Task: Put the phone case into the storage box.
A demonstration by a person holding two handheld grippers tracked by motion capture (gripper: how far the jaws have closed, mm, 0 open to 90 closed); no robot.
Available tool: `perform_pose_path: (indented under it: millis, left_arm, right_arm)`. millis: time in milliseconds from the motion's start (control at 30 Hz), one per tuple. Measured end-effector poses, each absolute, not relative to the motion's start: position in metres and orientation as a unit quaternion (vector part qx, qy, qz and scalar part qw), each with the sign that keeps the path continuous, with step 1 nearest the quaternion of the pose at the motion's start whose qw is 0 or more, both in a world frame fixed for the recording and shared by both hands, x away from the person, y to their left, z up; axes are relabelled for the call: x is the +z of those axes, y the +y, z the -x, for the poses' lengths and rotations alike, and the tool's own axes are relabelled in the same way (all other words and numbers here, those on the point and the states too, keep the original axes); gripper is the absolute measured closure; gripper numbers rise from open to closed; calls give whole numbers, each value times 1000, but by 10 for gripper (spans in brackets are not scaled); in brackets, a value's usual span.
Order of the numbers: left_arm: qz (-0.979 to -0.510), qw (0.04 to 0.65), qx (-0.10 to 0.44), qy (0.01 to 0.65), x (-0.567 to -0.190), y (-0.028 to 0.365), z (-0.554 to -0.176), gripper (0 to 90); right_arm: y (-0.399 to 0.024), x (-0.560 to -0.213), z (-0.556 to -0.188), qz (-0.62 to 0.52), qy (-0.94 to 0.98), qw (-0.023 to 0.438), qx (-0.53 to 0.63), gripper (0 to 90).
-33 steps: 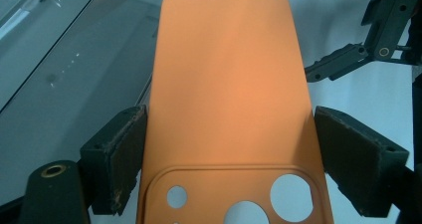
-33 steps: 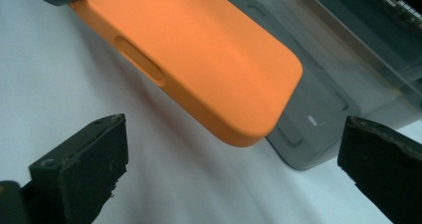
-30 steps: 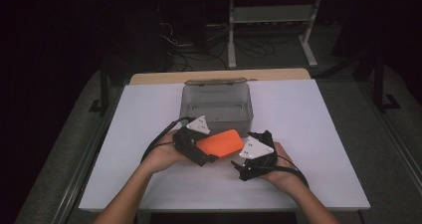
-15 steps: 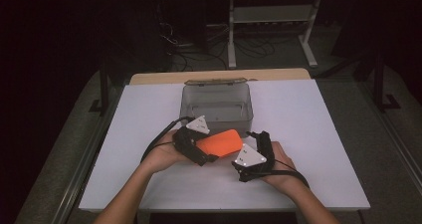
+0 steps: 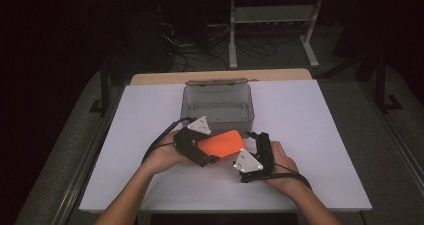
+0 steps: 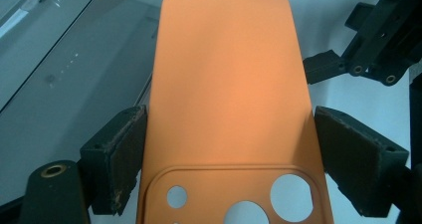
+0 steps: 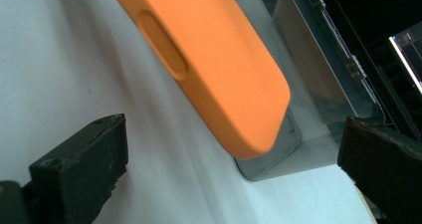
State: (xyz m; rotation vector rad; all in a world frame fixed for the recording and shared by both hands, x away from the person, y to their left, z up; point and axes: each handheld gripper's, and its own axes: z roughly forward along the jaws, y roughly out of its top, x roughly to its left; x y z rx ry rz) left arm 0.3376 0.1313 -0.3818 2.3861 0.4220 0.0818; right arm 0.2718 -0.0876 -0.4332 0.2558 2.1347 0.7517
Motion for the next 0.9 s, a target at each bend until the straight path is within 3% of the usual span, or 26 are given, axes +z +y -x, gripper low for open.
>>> perform_pose_path:
  millis: [900]
  left_arm:
    - [-924,347,31,160,-382,130,-337,162]
  right_arm:
    - [-76,-438,-262,-21,830,500,248,0]
